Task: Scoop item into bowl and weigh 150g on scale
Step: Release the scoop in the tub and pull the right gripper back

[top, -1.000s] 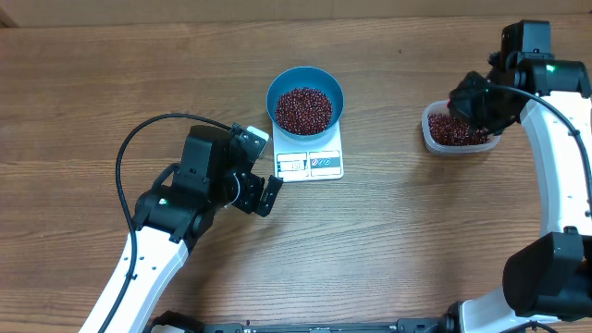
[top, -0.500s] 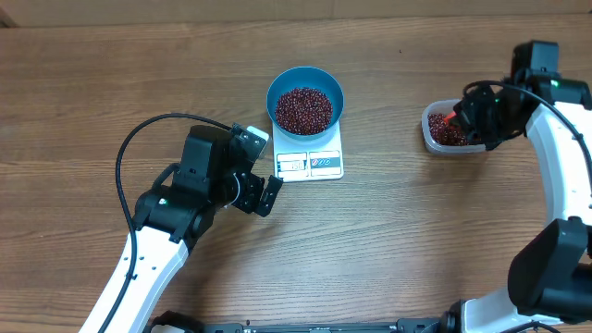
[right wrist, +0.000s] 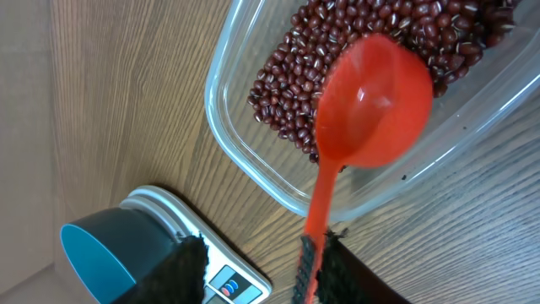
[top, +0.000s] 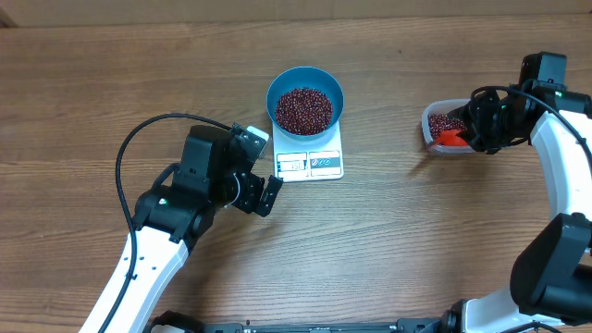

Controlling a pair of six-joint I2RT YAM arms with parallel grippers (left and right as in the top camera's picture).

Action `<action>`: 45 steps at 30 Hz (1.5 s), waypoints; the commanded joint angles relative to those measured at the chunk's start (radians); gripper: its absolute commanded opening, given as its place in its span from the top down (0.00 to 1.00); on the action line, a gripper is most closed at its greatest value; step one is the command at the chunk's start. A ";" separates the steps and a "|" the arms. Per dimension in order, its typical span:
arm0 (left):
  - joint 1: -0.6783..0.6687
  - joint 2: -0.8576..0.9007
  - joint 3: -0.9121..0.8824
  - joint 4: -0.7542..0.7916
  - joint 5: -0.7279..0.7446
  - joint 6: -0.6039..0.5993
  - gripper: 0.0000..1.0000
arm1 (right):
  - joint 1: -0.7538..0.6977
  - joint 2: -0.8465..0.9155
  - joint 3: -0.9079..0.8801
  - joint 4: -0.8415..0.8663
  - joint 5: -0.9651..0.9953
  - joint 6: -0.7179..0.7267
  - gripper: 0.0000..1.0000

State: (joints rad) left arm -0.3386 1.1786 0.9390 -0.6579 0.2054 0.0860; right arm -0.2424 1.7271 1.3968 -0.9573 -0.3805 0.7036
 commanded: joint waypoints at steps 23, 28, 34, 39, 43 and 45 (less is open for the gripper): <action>0.005 0.000 -0.006 0.003 -0.003 0.023 0.00 | 0.002 -0.395 0.090 -0.296 -0.092 -0.558 0.06; 0.005 0.000 -0.006 0.003 -0.003 0.023 0.01 | 0.002 -0.535 0.090 -0.416 -0.092 -0.548 0.00; 0.005 0.000 -0.006 0.003 -0.003 0.023 0.00 | 0.002 -0.613 0.090 -0.466 -0.092 -0.549 0.00; 0.005 0.000 -0.006 0.003 -0.003 0.023 0.00 | 0.002 -0.614 0.090 -0.500 -0.061 -0.552 0.00; 0.005 0.000 -0.006 0.003 -0.003 0.023 0.01 | 0.002 -0.615 0.090 -0.499 -0.047 -0.561 0.00; 0.005 0.000 -0.006 0.003 -0.003 0.023 0.01 | 0.002 -0.615 0.090 -0.488 -0.048 -0.579 0.00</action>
State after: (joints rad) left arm -0.3386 1.1786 0.9390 -0.6579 0.2054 0.0860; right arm -0.2417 1.1164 1.4670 -1.4578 -0.4416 0.1543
